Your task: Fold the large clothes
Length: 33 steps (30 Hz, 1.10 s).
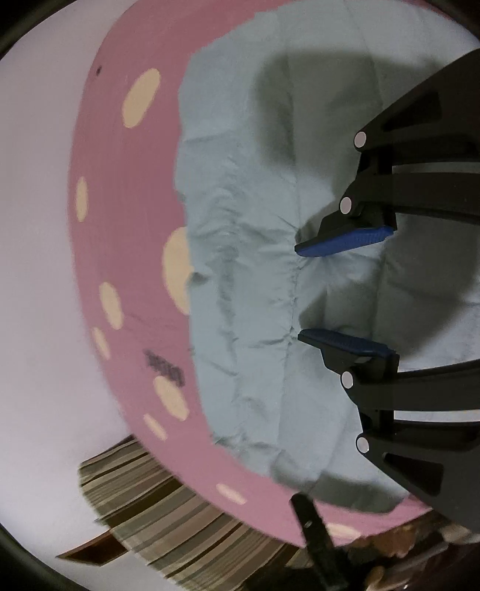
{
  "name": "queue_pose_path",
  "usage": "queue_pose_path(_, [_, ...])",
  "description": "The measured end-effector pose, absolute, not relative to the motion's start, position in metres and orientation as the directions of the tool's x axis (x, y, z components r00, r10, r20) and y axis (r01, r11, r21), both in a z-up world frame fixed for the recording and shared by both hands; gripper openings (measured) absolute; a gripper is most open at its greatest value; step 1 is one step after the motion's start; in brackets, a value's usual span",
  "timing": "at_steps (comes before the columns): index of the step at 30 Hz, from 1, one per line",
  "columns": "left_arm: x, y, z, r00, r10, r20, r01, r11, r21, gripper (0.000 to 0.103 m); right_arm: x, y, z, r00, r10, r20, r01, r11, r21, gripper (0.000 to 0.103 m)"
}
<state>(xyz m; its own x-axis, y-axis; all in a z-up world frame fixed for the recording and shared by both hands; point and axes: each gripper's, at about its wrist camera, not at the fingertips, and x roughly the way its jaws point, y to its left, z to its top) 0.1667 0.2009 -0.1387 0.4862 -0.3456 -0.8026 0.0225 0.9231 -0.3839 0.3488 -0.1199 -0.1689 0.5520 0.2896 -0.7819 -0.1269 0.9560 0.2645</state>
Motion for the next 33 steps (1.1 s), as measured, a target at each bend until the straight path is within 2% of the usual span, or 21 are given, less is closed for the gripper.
queue_pose_path(6, [0.182,0.195,-0.156,0.423,-0.357,-0.833,0.050,0.927,-0.373,0.073,0.350,-0.110,-0.186,0.529,0.229,-0.817,-0.124,0.973,0.193,0.041])
queue_pose_path(13, [0.191,0.189,-0.175,0.361,-0.463,-0.809,0.066,0.878,-0.473,0.073,0.352,-0.102,-0.189,0.534,0.190,-0.824,-0.125,0.982,0.145,0.042])
queue_pose_path(16, [0.191,0.181,-0.176,0.339,-0.499,-0.798,0.096,0.862,-0.498,0.053,0.352,-0.100,-0.190,0.540,0.174,-0.823,-0.127,0.984,0.125,0.042])
queue_pose_path(17, [0.190,0.178,-0.174,0.337,-0.510,-0.791,0.107,0.856,-0.506,0.042,0.352,-0.099,-0.190,0.543,0.169,-0.823,-0.128,0.985,0.118,0.042])
queue_pose_path(19, [0.189,0.173,-0.168,0.336,-0.530,-0.779,0.125,0.845,-0.521,0.027,0.353,-0.097,-0.191,0.550,0.159,-0.820,-0.130,0.986,0.104,0.042])
queue_pose_path(21, [0.185,0.167,-0.154,0.356,-0.527,-0.772,0.154,0.847,-0.508,0.019,0.351,-0.096,-0.193,0.556,0.152,-0.817,-0.133,0.987,0.093,0.042])
queue_pose_path(28, [0.165,0.135,-0.089,0.426,-0.556,-0.714,0.264,0.831,-0.489,0.014,0.355,-0.098,-0.192,0.565,0.174,-0.807,-0.144,0.983,0.112,0.042])
queue_pose_path(33, [0.151,0.091,-0.048,0.459,-0.530,-0.714,0.336,0.847,-0.413,0.014,0.350,-0.114,-0.179,0.577,0.244,-0.779,-0.153,0.970,0.191,0.042])
